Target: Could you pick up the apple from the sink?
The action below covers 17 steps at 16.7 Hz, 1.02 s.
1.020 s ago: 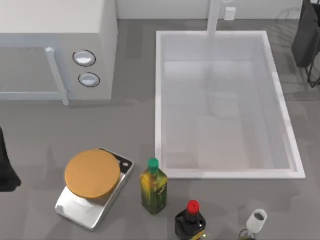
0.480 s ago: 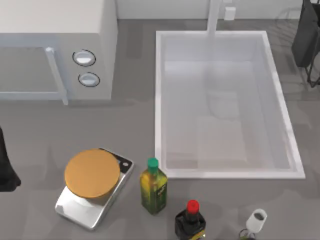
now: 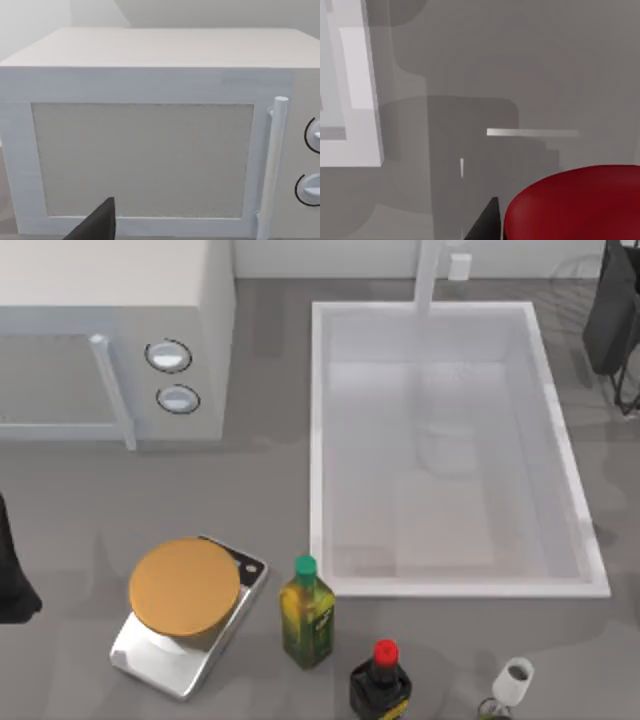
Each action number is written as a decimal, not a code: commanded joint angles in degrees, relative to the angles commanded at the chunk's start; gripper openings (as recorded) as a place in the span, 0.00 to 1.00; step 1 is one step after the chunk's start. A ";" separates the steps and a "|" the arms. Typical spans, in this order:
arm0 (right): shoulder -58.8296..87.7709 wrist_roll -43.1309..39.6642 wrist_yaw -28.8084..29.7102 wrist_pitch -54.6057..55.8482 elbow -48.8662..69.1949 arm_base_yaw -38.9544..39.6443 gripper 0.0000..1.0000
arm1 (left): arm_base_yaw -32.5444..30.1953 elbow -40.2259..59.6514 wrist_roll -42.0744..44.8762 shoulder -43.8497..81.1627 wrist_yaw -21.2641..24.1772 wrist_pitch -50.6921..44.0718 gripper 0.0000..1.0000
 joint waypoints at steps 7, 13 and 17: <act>0.00 0.00 0.00 0.00 0.00 0.00 0.45 | 0.00 0.00 0.00 0.00 0.00 0.00 1.00; 0.00 0.00 0.00 0.00 0.00 0.00 0.90 | 0.00 0.00 0.00 0.00 0.00 0.00 1.00; 0.00 0.00 0.00 0.00 0.00 0.00 1.00 | 0.00 0.00 0.00 0.00 0.00 0.00 1.00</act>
